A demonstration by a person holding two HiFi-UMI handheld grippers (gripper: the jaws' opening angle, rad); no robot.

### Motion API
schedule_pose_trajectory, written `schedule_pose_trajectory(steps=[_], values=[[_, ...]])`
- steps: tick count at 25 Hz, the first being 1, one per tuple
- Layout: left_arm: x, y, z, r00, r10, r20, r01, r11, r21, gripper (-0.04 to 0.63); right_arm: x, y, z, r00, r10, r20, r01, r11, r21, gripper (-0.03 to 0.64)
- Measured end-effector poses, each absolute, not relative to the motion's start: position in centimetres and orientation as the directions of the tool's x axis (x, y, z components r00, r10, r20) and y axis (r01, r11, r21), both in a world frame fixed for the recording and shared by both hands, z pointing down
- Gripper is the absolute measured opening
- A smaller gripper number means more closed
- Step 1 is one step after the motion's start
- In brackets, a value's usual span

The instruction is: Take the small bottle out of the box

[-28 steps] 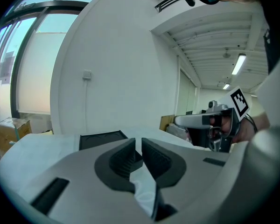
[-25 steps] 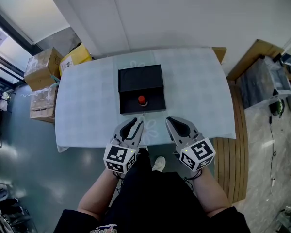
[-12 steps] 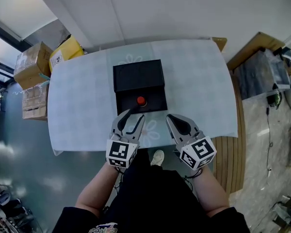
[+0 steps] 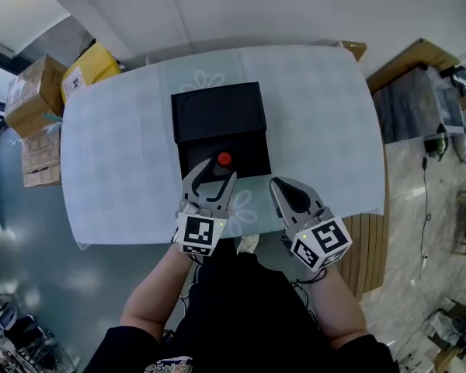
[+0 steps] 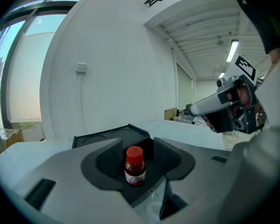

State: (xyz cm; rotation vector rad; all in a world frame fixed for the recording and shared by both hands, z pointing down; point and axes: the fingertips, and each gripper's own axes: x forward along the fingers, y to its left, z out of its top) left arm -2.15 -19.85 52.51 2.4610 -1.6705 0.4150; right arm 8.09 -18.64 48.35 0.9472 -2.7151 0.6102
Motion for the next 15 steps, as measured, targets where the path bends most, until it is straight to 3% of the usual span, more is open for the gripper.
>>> schedule_pose_trajectory(steps=[15], values=[[-2.3, -22.6, 55.6, 0.354, -0.884, 0.305, -0.924, -0.381, -0.033, 0.206, 7.1, -18.7, 52.1, -0.763, -0.517, 0.388, -0.64, 0.692, -0.335, 0.023]])
